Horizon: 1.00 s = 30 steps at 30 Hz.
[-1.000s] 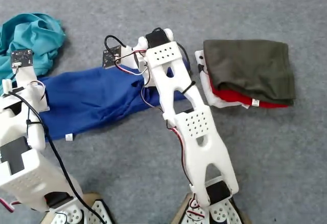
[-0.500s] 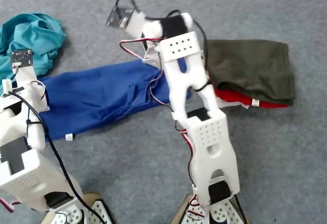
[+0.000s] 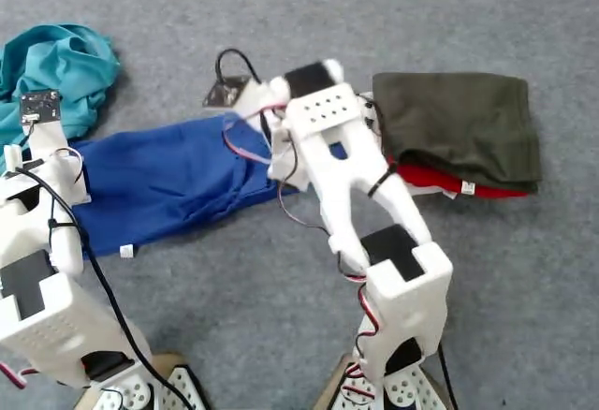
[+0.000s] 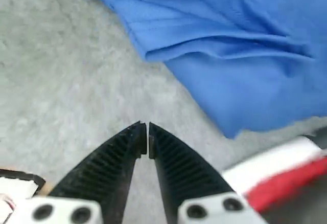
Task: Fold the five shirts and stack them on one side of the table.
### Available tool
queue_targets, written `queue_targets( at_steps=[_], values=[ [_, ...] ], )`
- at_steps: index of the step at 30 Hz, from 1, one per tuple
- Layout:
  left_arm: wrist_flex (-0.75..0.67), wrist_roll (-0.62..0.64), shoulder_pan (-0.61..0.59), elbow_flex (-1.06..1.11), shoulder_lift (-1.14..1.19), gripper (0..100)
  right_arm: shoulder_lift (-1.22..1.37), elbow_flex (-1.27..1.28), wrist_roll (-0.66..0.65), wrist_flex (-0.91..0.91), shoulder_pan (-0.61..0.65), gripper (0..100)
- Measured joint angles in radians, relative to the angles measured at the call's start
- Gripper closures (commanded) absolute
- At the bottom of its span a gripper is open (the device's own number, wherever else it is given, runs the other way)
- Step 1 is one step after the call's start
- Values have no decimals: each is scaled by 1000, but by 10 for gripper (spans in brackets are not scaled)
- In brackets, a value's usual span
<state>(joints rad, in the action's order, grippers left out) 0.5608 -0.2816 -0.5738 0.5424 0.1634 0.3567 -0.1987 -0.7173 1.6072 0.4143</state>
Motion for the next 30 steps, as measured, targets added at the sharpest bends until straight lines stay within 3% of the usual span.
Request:
queue_targets(
  at_steps=[8,22,30],
  values=[
    [0,0,0,0,0,970,104,48,0,-245,8,984],
    [0,0,0,0,0,970,368,-450,0,-209,92,984],
    [0,0,0,0,0,970,578,-566,0,-213,132,984]
  ],
)
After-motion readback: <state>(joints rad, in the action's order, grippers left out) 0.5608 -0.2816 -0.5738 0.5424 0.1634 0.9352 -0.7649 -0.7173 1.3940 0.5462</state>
